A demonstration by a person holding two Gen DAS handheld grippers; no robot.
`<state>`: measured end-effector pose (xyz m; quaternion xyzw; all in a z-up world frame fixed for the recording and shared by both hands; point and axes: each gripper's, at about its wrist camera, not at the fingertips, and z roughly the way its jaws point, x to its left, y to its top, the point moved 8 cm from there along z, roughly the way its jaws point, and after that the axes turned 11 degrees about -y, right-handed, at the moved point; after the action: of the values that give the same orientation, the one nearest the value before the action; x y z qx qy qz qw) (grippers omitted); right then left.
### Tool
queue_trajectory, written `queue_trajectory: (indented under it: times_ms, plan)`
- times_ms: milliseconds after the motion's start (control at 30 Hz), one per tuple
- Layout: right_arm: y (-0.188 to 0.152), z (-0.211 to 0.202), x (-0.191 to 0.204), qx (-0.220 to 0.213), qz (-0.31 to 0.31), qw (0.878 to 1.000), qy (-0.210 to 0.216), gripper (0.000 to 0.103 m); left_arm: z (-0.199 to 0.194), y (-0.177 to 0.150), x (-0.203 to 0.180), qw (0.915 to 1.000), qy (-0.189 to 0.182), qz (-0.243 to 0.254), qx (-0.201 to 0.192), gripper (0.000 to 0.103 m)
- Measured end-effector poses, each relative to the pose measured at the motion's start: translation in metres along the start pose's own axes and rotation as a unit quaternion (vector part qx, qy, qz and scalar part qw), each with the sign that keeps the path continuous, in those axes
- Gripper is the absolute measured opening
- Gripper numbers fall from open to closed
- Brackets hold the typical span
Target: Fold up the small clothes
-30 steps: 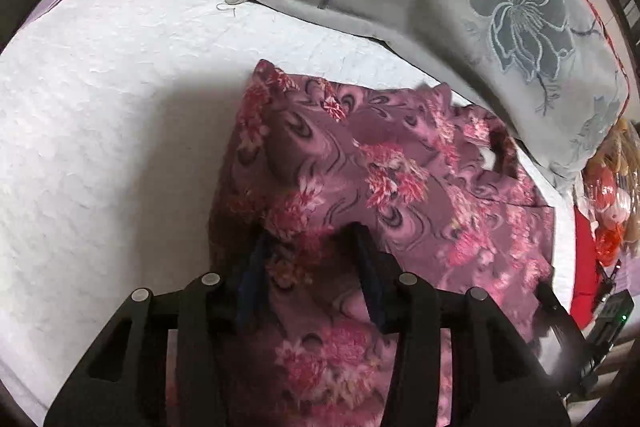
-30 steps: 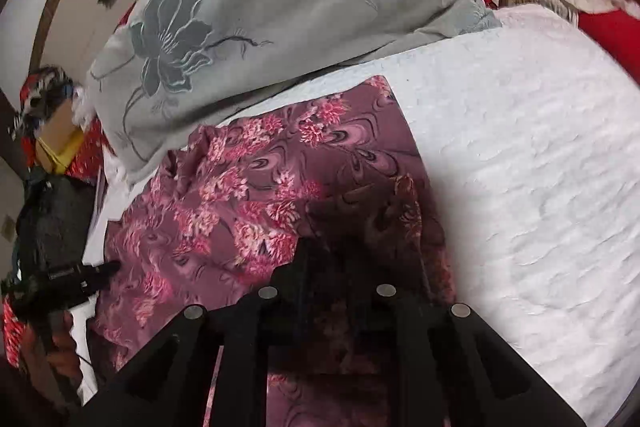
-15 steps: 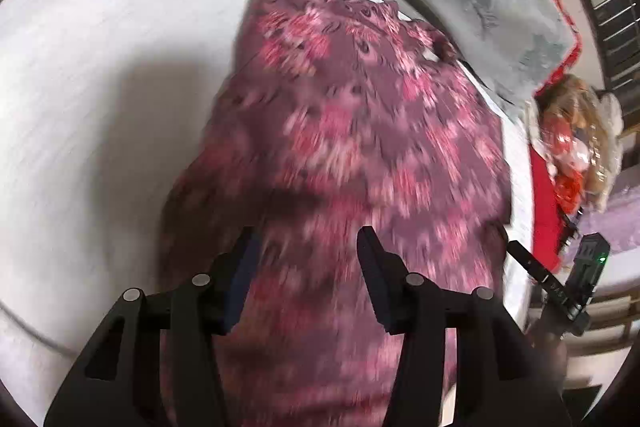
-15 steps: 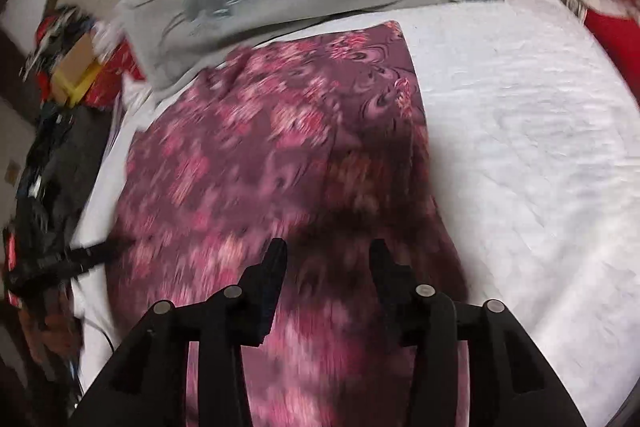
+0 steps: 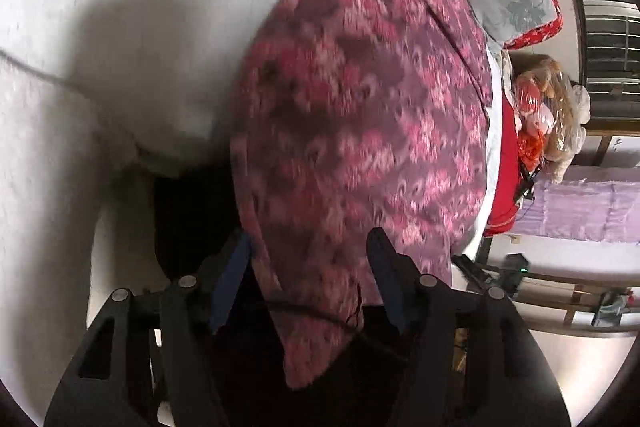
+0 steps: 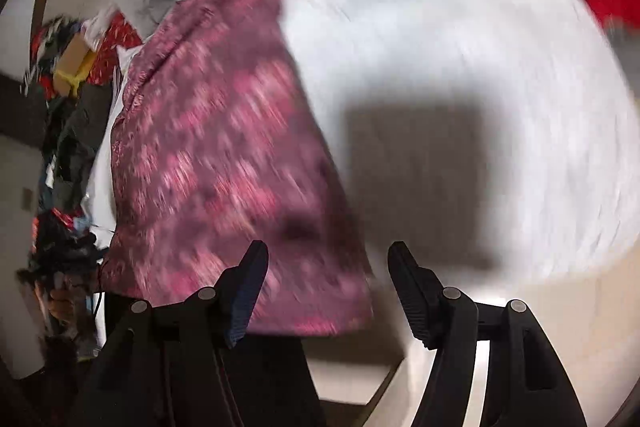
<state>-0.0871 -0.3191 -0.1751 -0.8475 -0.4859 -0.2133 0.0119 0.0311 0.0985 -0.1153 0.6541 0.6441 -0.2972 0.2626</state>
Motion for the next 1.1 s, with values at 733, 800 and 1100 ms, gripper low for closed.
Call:
queue_trajectory:
  times_ms: [733,800,1100]
  plan:
    - [-0.001,0.007,0.072,-0.022,-0.038,0.983,0.179,0.018,0.014,-0.034,-0.024,0.9995,-0.019,0.005,0.024,0.011]
    - [-0.001,0.002,0.077,-0.029,-0.047,0.983,0.173,0.017,0.011,-0.035,-0.021,0.9994,-0.028,-0.002,0.019,0.007]
    - [0.009,-0.013,0.093,-0.050,-0.066,0.982,0.167,0.015,-0.026,-0.012,-0.041,0.9952,-0.078,0.017,-0.058,0.003]
